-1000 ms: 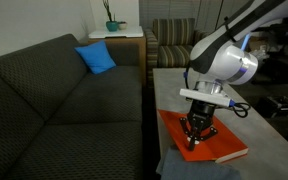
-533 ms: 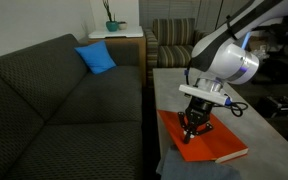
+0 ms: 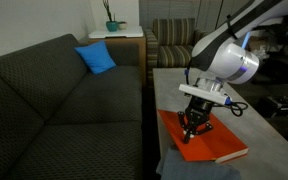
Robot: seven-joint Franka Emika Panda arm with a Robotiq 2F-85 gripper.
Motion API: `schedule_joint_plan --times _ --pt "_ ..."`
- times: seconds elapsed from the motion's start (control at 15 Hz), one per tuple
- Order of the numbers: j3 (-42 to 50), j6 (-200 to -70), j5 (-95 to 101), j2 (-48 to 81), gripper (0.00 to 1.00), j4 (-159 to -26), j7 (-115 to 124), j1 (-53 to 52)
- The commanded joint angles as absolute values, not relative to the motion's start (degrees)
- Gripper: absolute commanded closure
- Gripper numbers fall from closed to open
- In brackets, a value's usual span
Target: Open the cover of the book on the table
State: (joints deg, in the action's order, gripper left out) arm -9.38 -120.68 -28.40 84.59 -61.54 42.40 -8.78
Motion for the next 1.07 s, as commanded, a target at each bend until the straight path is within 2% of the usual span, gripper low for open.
schedule_joint_plan --times 0.0,0.53,1.0 --pt "-9.6 -120.6 -28.0 84.6 0.99 -61.5 42.6 -8.6" --pt "-10.1 -138.4 -31.7 84.5 1.0 -67.5 42.7 -8.3" --pt "-8.7 -136.7 -29.1 84.7 1.0 -69.4 45.8 -9.6"
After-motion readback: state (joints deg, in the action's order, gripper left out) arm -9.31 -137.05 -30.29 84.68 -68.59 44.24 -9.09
